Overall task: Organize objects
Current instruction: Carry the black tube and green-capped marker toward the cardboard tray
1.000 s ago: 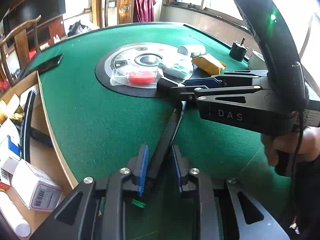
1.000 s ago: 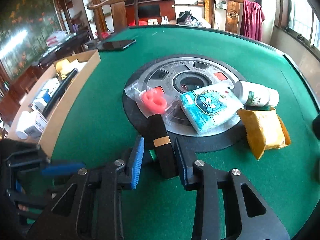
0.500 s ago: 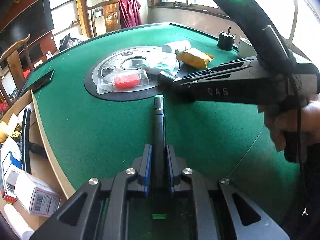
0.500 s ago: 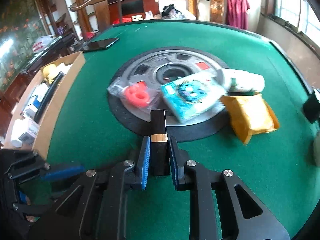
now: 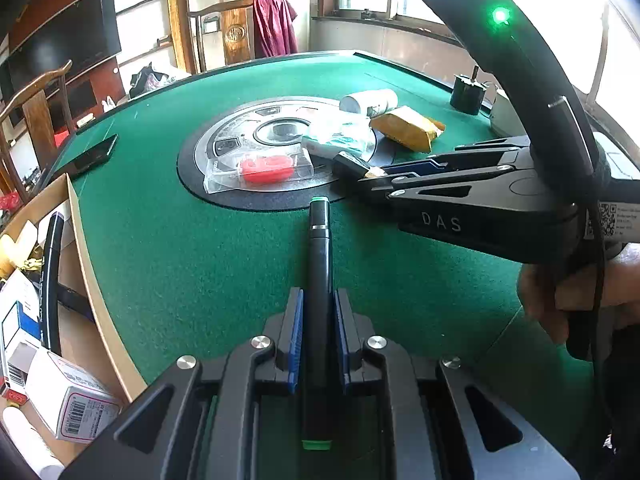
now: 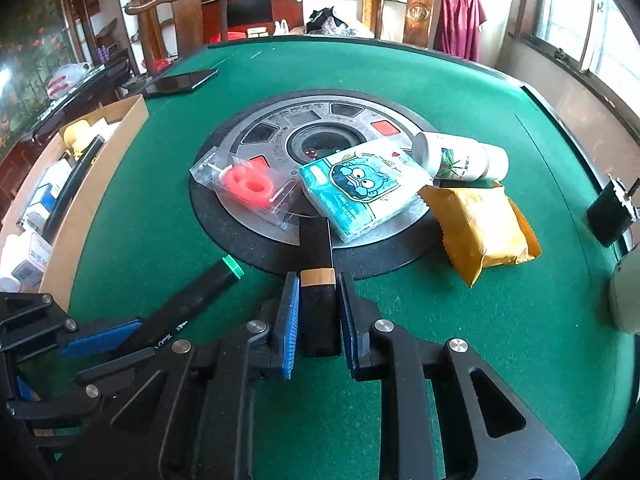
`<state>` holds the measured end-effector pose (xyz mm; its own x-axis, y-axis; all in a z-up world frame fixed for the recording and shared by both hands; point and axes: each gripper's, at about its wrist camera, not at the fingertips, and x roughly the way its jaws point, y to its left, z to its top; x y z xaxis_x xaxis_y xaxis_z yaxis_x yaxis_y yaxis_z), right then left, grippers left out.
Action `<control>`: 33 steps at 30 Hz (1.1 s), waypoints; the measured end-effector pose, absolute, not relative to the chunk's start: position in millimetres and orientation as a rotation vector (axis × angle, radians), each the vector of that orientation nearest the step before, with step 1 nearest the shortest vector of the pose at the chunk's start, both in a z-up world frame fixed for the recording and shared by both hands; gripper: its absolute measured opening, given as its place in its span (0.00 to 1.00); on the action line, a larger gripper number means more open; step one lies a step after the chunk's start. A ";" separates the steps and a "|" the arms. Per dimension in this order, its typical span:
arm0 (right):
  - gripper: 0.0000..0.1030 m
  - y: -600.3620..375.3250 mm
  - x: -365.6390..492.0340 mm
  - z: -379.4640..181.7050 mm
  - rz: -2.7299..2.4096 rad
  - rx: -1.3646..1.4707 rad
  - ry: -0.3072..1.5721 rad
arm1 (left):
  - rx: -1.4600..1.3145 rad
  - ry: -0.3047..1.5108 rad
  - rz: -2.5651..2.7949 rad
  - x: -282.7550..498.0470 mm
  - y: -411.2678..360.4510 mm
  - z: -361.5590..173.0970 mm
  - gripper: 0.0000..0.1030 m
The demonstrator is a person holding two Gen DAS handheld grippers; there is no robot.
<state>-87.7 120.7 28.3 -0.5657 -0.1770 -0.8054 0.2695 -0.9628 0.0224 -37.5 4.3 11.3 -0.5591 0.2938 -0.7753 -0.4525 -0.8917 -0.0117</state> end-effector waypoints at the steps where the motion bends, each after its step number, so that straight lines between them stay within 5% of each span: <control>1: 0.19 121.2 -87.8 28.3 -2.575 1.306 0.139 | -1.162 0.269 2.439 -37.3 5.0 11.4 0.14; 3: 0.23 120.7 -88.2 27.9 -2.569 1.309 0.142 | -1.161 0.275 2.440 -37.3 5.4 11.4 0.14; 5: 0.44 118.5 -87.0 27.9 -2.536 1.300 0.134 | -1.161 0.278 2.441 -37.1 5.9 11.5 0.15; 8: 0.47 106.7 -81.1 25.7 -2.543 1.279 0.225 | -1.161 0.279 2.442 -36.8 6.2 11.8 0.15; 10: 0.45 112.8 -80.9 26.1 -2.562 1.281 0.133 | -1.161 0.278 2.442 -36.7 6.2 11.7 0.15; 14: 0.18 118.3 -80.8 27.6 -2.607 1.281 0.143 | -1.163 0.273 2.445 -36.6 6.3 12.2 0.15; 33: 0.17 135.7 -83.9 37.3 -2.548 1.258 -0.170 | -1.120 0.133 2.454 -31.7 -8.7 25.4 0.13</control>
<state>-83.9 135.7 37.3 -0.5745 -0.3121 -0.7567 0.2089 -0.9498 0.2331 -31.7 -8.7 25.4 -0.5767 0.3493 -0.7386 -0.4269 -0.8996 -0.0921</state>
